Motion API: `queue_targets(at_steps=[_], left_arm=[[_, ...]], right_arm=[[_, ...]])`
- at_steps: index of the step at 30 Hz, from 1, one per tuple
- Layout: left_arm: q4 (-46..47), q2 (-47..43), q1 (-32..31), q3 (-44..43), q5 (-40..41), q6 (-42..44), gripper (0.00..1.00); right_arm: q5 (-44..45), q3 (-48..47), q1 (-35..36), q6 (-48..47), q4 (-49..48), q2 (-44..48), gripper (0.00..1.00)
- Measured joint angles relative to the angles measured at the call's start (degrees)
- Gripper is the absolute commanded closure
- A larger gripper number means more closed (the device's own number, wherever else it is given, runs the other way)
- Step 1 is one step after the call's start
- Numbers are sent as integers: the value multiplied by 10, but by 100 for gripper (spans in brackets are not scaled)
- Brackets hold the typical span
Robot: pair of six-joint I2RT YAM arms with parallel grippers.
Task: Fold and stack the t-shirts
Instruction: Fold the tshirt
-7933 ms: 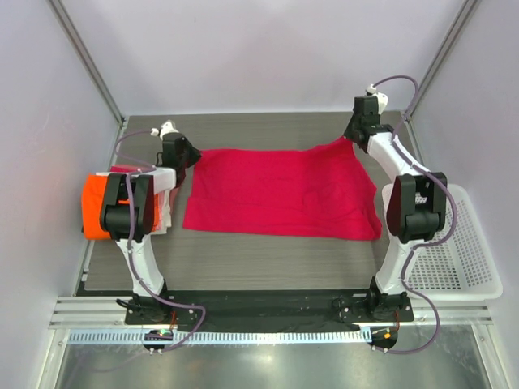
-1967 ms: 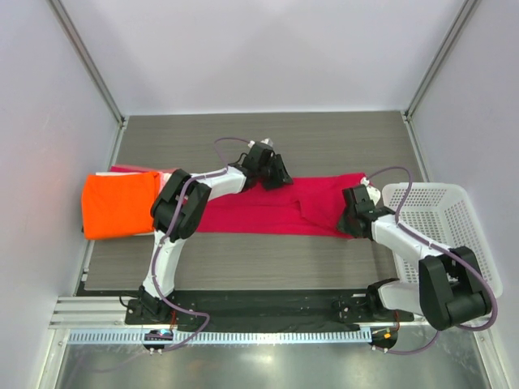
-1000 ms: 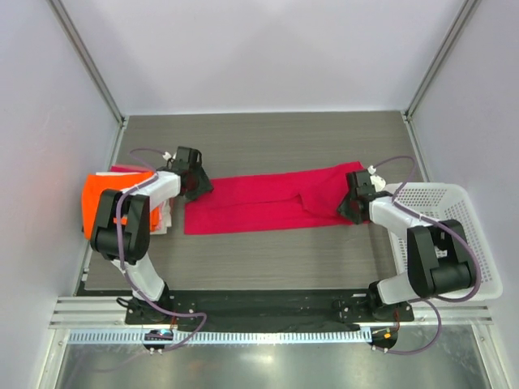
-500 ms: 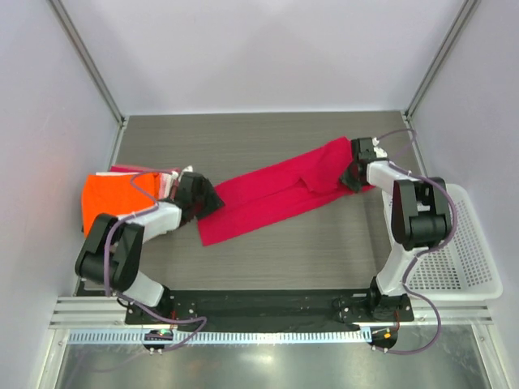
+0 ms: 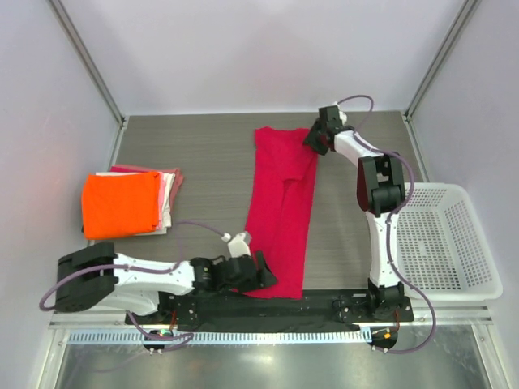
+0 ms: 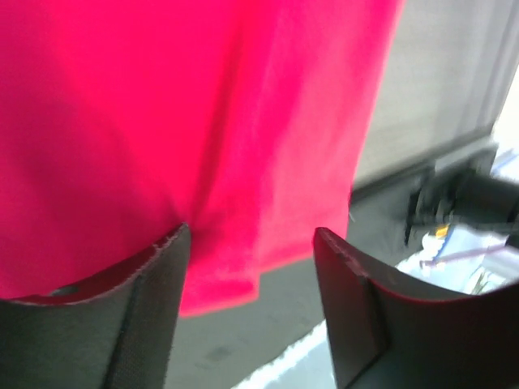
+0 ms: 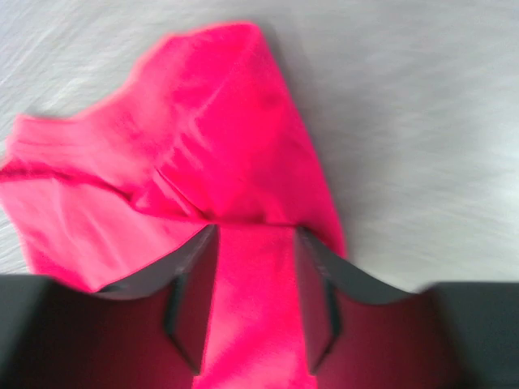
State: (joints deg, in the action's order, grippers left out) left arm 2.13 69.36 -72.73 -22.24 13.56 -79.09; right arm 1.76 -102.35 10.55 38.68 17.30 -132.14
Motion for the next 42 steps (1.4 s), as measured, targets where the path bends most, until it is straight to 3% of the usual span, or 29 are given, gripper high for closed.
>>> queue_targets(at_steps=[3, 6, 11, 15, 19, 22, 28, 35, 38, 42], left_arm=[[-49, 76, -76, -87, 30, -32, 20], [-114, 116, -102, -153, 44, -44, 13], [-194, 50, -96, -159, 74, -44, 5], [-233, -75, -69, -148, 83, -25, 5], [-235, -178, 58, -129, 51, 23, 6], [-236, -205, 162, -99, 25, 64, 7], [-223, -138, 276, -97, -51, 145, 11], [-178, -71, 312, -98, -94, 188, 14], [-149, -40, 321, -98, -107, 196, 30], [-117, 15, 331, -106, -121, 200, 38]], right_arm=[[-12, -90, 23, -5, 14, -54, 44], [-24, -152, 35, -11, 19, -90, 41], [-52, -190, 33, -24, 42, -107, 37], [-79, -194, 31, -36, 52, -107, 33], [-105, -171, 29, -46, 52, -89, 32], [-113, -101, 28, -54, 50, -36, 31], [-121, 84, 29, -71, 31, 148, 33], [-108, 354, 31, -70, -5, 405, 48], [-103, 481, 37, -65, -6, 497, 54], [-102, 598, 50, -54, 5, 556, 56]])
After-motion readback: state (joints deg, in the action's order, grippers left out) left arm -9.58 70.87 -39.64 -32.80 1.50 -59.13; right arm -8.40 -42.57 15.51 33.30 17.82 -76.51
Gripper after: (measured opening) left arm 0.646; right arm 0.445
